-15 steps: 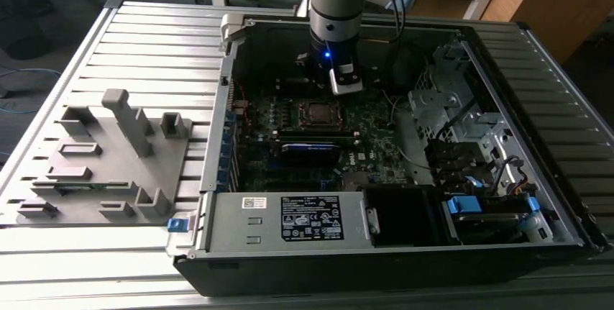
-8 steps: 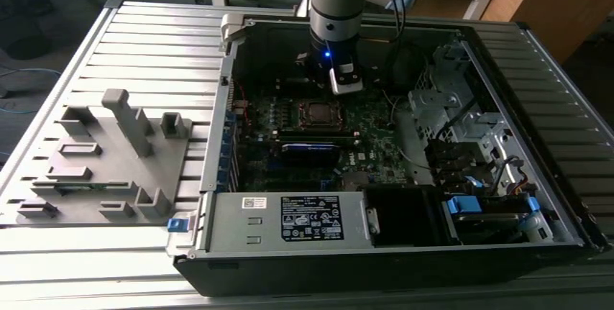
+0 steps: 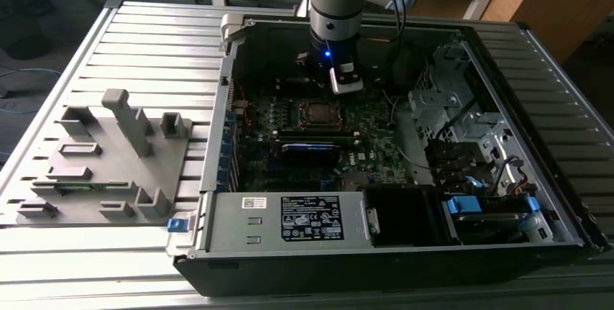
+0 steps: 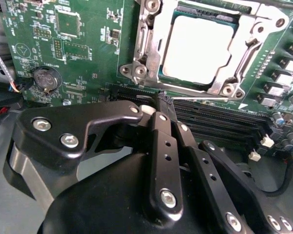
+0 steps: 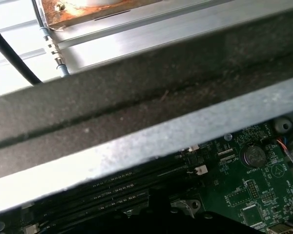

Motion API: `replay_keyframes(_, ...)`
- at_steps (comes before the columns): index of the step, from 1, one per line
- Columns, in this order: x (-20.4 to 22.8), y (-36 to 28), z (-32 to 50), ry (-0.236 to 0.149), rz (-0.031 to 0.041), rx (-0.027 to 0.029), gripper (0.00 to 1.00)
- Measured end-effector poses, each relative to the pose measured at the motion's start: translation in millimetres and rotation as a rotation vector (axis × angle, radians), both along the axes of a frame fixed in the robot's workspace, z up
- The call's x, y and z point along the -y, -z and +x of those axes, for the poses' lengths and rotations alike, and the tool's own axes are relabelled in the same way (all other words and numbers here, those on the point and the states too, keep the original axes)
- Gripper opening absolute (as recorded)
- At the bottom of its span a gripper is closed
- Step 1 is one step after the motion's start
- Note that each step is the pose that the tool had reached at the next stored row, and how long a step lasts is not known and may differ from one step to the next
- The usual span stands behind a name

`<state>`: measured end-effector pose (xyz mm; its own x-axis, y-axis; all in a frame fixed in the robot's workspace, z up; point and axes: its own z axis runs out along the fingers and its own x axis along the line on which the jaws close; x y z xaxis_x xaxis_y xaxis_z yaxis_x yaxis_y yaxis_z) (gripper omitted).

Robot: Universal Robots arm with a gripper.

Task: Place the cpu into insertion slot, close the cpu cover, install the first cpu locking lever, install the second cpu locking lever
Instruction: 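Install the first cpu locking lever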

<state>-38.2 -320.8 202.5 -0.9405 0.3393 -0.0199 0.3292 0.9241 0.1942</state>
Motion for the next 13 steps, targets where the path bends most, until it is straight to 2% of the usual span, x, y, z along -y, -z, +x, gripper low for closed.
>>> replay_keyframes(4,0.0,0.0,-0.4,0.0,0.0001,0.0101,0.1)
replay_keyframes(9,0.0,0.0,-3.2,0.0,0.0019,0.0178,0.1)
replay_keyframes(13,0.0,0.1,-5.3,0.0,0.002,0.0292,0.1)
